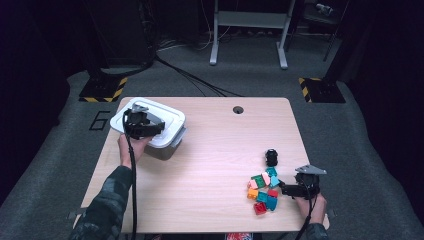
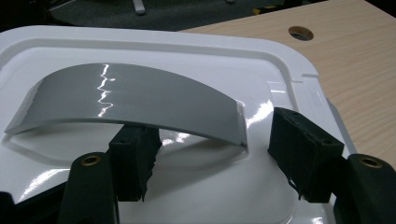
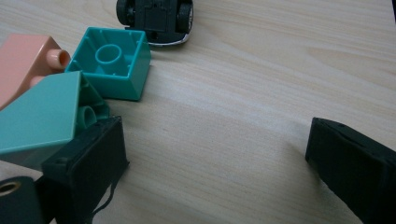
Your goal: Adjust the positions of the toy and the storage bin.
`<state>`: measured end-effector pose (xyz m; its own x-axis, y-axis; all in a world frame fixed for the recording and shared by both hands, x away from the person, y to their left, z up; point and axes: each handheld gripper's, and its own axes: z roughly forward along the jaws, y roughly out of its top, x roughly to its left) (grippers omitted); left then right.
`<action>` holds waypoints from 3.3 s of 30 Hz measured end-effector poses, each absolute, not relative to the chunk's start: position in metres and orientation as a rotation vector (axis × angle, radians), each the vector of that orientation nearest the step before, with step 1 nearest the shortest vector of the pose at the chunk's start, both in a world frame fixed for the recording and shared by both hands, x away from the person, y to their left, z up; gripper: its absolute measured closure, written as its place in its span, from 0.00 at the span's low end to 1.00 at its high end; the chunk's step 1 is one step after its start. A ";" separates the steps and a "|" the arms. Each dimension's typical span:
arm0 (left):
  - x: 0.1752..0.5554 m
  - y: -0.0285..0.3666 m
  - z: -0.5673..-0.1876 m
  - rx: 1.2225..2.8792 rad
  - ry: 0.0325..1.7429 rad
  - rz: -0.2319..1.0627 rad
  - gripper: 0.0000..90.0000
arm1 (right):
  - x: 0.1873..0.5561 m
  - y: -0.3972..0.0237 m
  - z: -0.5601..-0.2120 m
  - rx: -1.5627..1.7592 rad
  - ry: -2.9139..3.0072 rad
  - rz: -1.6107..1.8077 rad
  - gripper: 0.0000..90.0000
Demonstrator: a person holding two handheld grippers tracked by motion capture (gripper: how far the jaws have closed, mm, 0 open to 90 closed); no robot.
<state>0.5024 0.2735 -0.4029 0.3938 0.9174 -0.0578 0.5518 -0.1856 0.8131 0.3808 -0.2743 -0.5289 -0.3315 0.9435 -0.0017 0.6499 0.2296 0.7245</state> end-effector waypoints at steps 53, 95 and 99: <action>0.504 0.326 -0.409 1.977 1.188 0.585 0.08 | 0.381 -0.274 -0.529 1.465 2.057 0.884 0.06; 0.524 0.256 -0.371 2.279 0.726 0.541 0.20 | 0.380 -0.275 -0.529 1.452 2.063 0.890 0.07; 0.521 0.249 -0.373 2.294 0.688 0.560 0.27 | 0.380 -0.275 -0.529 1.449 2.065 0.890 0.07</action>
